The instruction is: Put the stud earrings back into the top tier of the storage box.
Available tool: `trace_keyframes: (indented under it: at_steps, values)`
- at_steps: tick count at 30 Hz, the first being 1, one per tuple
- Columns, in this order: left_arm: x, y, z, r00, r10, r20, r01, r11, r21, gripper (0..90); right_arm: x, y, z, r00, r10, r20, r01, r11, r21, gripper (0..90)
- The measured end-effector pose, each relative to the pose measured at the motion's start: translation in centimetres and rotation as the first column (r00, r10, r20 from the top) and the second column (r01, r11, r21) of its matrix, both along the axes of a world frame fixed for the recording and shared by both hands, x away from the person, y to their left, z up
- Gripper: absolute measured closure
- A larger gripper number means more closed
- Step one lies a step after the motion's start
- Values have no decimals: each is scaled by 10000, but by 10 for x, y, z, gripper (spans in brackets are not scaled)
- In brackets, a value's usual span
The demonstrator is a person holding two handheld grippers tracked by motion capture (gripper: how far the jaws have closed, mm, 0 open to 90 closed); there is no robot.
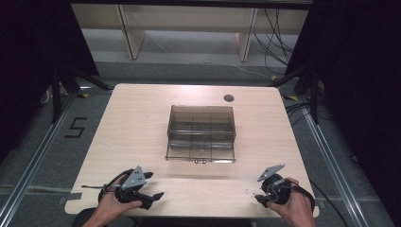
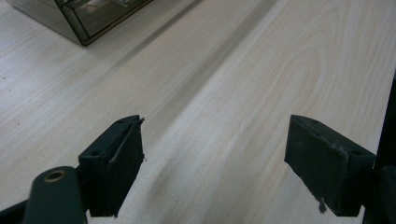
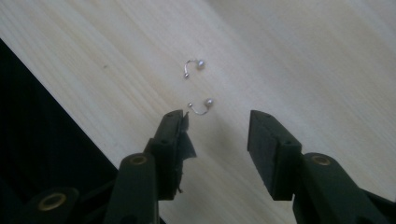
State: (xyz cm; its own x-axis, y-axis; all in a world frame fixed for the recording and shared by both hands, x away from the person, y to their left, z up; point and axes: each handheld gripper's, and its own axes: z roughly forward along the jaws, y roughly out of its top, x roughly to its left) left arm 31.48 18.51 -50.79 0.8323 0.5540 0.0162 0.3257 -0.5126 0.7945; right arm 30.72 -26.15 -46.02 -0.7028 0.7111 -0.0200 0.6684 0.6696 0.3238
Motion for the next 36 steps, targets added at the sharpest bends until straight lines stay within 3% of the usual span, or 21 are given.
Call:
trace_keyframes:
  at_steps: [1, 3, 6, 7, 9, 12, 15, 16, 17, 18, 19, 22, 24, 25, 26, 28, 29, 30, 31, 35, 36]
  values:
    - [0, 0, -1, 10000, 33, -47, -34, 10000, -77, 189, 2, 1, -1, 9997, 226, 52, -226, 9996, -142, 627]
    - [-1, -1, -1, 9999, 82, -136, -84, 9998, -195, 189, 3, 3, -2, 9998, 161, -97, -163, 9996, -217, 648]
    - [-1, -1, -1, 9998, 44, -174, -48, 9997, -224, 189, 11, 11, -4, 9985, 549, -9, -548, 9951, -829, 703]
    - [0, 1, 0, 10000, 30, -24, -29, 10000, 45, 189, 12, 12, -5, 9967, 789, -181, -802, 9925, -920, 713]
    - [0, 1, 0, 9999, -12, -137, 12, 10000, 17, 188, 15, 15, -5, 9962, 811, -302, -839, 9911, -1037, 726]
    - [1, 2, 1, 9997, -181, 148, 178, 9996, 236, 189, 20, 18, -5, 9949, 933, -381, -971, 9885, -1159, 745]
    - [2, 2, 1, 9998, -180, 53, 179, 9998, 70, 189, 25, 23, -6, 9917, 1135, -599, -1203, 9850, -1240, 750]
    - [0, 1, 0, 9999, 35, -140, -37, 9998, -195, 189, 26, 25, -6, 9914, 1135, -656, -1217, 9830, -1373, 755]
    - [1, 2, 1, 9999, -95, 81, 95, 9999, 33, 189, 28, 26, -7, 9887, 1339, -668, -1425, 9786, -1483, 758]
    - [0, 1, 0, 10000, -78, 60, 80, 9997, -215, 190, 28, 28, -8, 9883, 1343, -719, -1442, 9768, -1583, 763]
    - [1, 2, 1, 10000, -58, 49, 58, 10000, -42, 190, 28, 31, -8, 9888, 1205, -881, -1336, 9777, -1620, 769]
    - [-1, 1, 1, 9999, 104, -107, -106, 9996, -266, 190, 32, 34, -9, 9841, 1338, -1166, -1545, 9691, -1922, 780]
    - [-1, 1, 1, 9999, 98, -102, -101, 9997, -235, 190, 32, 35, -10, 9840, 1216, -1300, -1463, 9686, -2011, 781]
    - [0, 2, 1, 10000, -61, 48, 61, 9999, -114, 190, 34, 35, -11, 9785, 1468, -1450, -1744, 9638, -2017, 783]
    - [0, 1, 0, 9999, 92, -103, -94, 9997, -215, 190, 37, 36, -12, 9773, 1341, -1638, -1695, 9592, -2262, 792]
    - [0, 1, 1, 10000, -59, 51, 60, 9999, -128, 190, 40, 35, -13, 9733, 1525, -1713, -1872, 9598, -2093, 796]
    - [0, 0, 0, 10000, 9, -22, -10, 9995, -307, 190, 39, 37, -13, 9747, 1256, -1851, -1669, 9592, -2281, 803]
    - [0, 0, 0, 10000, -2, -17, 1, 9995, -321, 190, 42, 37, -13, 9676, 1603, -1952, -2026, 9540, -2210, 811]
    - [0, 1, 1, 10000, -44, 5, 44, 9998, -176, 190, 41, 40, -12, 9678, 1341, -2131, -1815, 9582, -2211, 820]
    - [0, 1, 1, 9998, -184, 46, 185, 9998, -101, 190, 48, 40, -13, 9555, 1650, -2447, -2167, 9551, -2022, 853]
    - [0, 2, 1, 9998, -196, 45, 196, 9998, -87, 190, 49, 40, -13, 9572, 1410, -2529, -1985, 9554, -2185, 855]
